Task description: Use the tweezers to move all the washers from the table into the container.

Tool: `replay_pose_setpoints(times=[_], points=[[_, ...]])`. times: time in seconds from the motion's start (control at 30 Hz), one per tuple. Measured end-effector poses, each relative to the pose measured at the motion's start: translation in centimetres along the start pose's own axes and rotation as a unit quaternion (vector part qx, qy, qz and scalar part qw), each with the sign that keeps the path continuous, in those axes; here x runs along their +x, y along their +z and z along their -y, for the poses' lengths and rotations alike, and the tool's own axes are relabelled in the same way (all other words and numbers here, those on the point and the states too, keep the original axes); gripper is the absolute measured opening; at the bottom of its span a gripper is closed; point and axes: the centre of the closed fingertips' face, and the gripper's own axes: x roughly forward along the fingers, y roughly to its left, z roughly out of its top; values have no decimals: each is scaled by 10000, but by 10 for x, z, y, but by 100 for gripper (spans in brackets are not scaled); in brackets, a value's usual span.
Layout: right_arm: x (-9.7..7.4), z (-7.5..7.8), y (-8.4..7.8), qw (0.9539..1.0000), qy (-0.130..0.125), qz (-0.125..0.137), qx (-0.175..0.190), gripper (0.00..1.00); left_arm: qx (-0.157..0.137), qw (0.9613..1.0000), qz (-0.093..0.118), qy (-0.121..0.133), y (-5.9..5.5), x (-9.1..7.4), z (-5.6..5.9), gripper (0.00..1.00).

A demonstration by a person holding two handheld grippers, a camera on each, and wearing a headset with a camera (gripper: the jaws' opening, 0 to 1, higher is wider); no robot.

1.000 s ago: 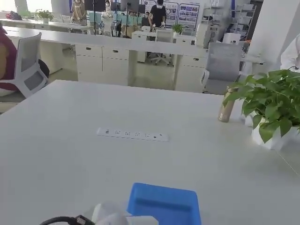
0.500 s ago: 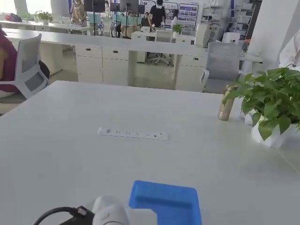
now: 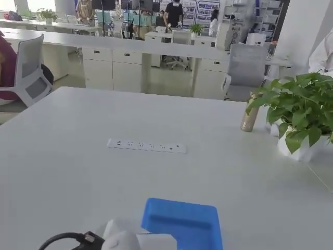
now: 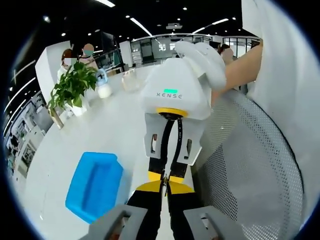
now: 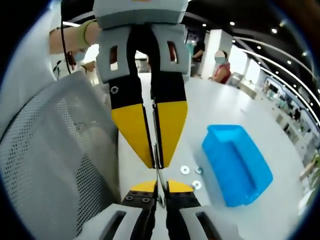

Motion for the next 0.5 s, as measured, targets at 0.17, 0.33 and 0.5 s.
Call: replay_pose_setpoints(times=[0.17,0.33,0.5], points=[[-7,4,-5,9993,-118,174,304,1,-1013,9915,779,258,9,-2,-7,24],[-9,3,-7,9987,-150,249,429,1,-2017,9691,1404,229,23,-5,-10,60],[-7,2,-4,9990,-131,283,332,1,-1556,9800,1214,248,23,1,-7,51]])
